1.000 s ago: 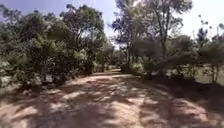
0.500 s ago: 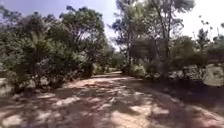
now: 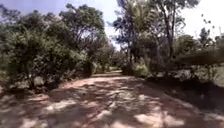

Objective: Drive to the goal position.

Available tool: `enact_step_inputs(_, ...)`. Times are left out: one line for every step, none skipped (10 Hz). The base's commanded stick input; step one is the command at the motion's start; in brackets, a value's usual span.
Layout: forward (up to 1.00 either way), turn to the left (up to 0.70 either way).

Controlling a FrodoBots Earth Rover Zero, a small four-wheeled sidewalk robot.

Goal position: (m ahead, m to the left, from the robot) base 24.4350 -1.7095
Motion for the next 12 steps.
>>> enact_step_inputs(0.7, 0.0)
enact_step_inputs(0.7, 0.0)
enact_step_inputs(0.7, 0.0)
enact_step_inputs(0.7, 0.0)
enact_step_inputs(0.7, 0.0)
enact_step_inputs(0.7, 0.0)
enact_step_inputs(0.7, 0.0)
enact_step_inputs(0.7, 0.0)
enact_step_inputs(0.7, 0.0)
enact_step_inputs(0.7, 0.0)
enact_step_inputs(0.7, 0.0)
enact_step_inputs(0.7, 0.0)
